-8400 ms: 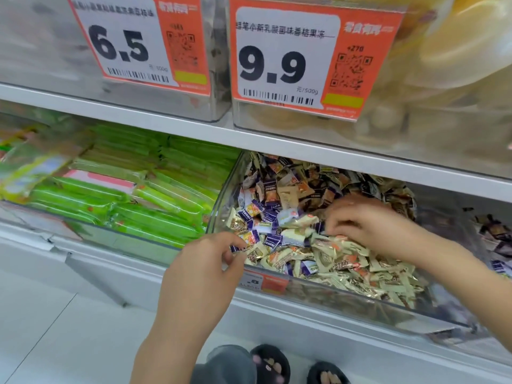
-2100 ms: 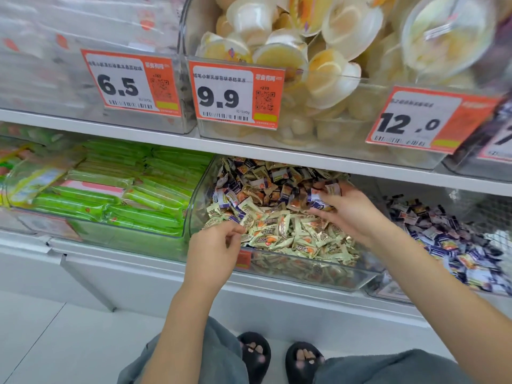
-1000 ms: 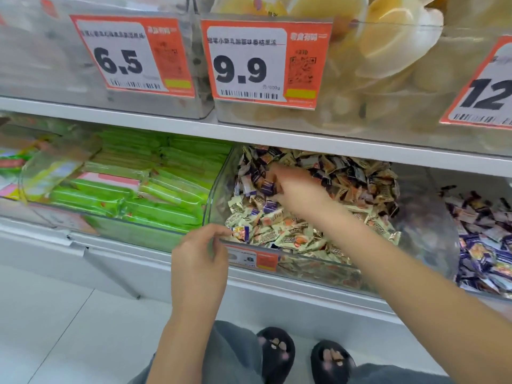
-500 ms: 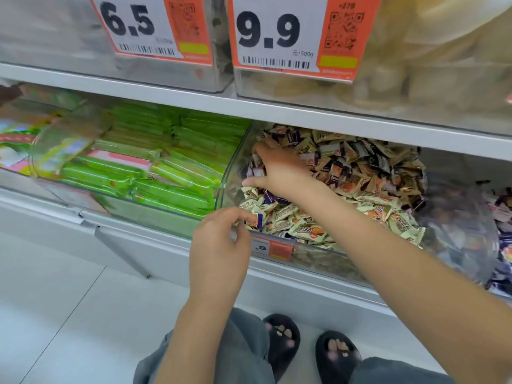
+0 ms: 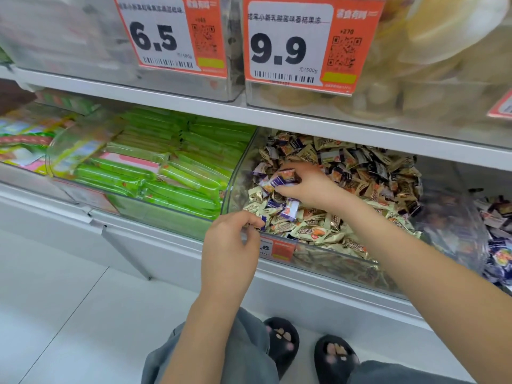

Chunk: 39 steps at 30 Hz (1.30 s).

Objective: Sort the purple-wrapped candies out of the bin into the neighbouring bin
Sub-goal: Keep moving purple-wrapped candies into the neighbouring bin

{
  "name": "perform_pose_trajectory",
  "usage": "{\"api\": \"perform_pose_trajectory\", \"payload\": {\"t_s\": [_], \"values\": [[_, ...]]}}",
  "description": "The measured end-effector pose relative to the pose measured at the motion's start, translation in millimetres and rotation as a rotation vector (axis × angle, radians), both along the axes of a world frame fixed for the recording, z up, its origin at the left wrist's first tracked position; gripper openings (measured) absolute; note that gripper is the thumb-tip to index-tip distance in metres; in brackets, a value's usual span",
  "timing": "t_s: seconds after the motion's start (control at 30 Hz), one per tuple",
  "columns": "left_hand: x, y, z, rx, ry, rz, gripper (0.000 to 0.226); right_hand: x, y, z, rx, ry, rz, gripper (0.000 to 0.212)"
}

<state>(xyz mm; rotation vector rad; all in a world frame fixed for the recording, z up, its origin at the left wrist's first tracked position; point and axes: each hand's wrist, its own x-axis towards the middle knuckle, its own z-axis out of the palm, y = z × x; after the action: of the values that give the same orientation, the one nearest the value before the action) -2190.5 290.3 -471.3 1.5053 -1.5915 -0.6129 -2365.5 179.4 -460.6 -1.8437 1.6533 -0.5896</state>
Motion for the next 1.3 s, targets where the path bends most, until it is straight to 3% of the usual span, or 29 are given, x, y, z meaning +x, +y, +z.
{"api": "perform_pose_trajectory", "payload": {"t_s": [0.1,0.27,0.4,0.6,0.73,0.83,0.9,1.03,1.1,1.23,1.3], "values": [[0,0,0,-0.004,-0.006,-0.001,0.027,-10,11,2,0.089,-0.190,-0.007,0.020],[-1,-1,0,0.005,-0.015,-0.007,0.027,-15,13,12,0.523,-1.244,-0.502,0.022],[-4,1,1,-0.008,-0.022,-0.013,0.026,-10,16,22,0.611,-1.373,-0.536,0.020],[-11,1,4,-0.062,-0.074,-0.046,0.025,-14,31,31,0.661,-1.458,-0.521,0.037],[-14,3,2,-0.058,-0.084,-0.034,0.024,-25,54,39,0.571,-1.365,-0.601,0.023],[-16,6,0,-0.058,-0.097,-0.033,0.025,-48,87,49,0.313,-1.199,-0.613,0.028],[-18,8,-2,-0.058,-0.147,-0.053,0.024,-73,116,55,0.040,-0.923,-0.654,0.036],[-21,13,-7,-0.088,-0.181,-0.084,0.021,-136,172,57,-0.511,-0.090,-0.750,0.035],[-22,15,-8,-0.093,-0.159,-0.084,0.021,-168,187,52,-0.479,0.160,-0.735,0.022],[-23,17,-7,-0.066,-0.128,-0.062,0.021,-199,199,42,0.053,0.306,-0.539,0.049],[-22,18,-7,-0.053,-0.121,-0.067,0.022,-188,197,38,-0.017,0.316,-0.525,0.039]]}}
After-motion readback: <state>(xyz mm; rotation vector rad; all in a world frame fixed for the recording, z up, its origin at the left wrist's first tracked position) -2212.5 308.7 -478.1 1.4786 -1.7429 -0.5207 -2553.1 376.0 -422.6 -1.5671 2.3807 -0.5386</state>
